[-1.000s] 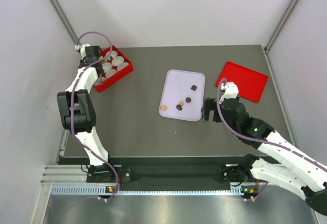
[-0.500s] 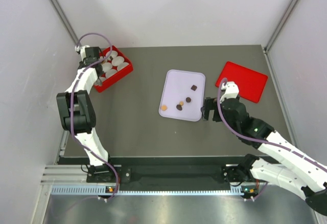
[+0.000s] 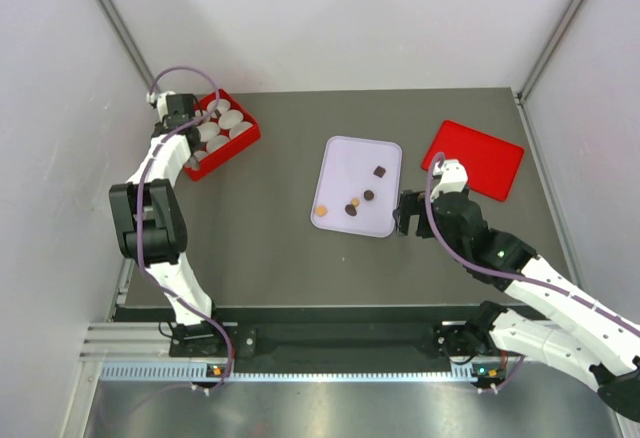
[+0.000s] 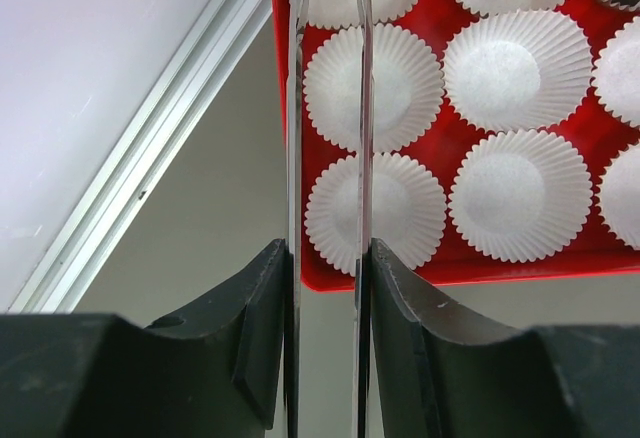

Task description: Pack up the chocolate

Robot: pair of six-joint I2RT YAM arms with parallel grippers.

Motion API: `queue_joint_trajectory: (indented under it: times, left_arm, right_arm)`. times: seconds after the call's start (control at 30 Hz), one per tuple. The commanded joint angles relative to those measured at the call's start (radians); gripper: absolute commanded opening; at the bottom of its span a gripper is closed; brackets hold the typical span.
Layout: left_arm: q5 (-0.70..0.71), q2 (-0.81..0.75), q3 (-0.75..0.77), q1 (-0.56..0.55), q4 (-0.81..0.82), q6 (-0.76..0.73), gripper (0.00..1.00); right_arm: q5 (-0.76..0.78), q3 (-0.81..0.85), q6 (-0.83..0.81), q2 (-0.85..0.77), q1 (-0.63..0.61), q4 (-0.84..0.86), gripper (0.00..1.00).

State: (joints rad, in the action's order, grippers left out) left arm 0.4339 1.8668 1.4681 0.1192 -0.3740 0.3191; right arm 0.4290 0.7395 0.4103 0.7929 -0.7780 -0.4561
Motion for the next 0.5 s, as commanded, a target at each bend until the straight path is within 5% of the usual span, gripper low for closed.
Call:
queue_joint_trajectory:
  times: [0.0, 0.47]
  left_arm:
    - [0.008, -0.066, 0.0, 0.005, 0.023, -0.002, 0.41]
    - [-0.053, -0.055, 0.027, 0.005, 0.032, -0.02, 0.47]
  right_arm:
    - [0.013, -0.003, -0.015, -0.001, -0.003, 0.053, 1.0]
    - [0.01, -0.012, -0.011, -0.012, -0.003, 0.051, 1.0]
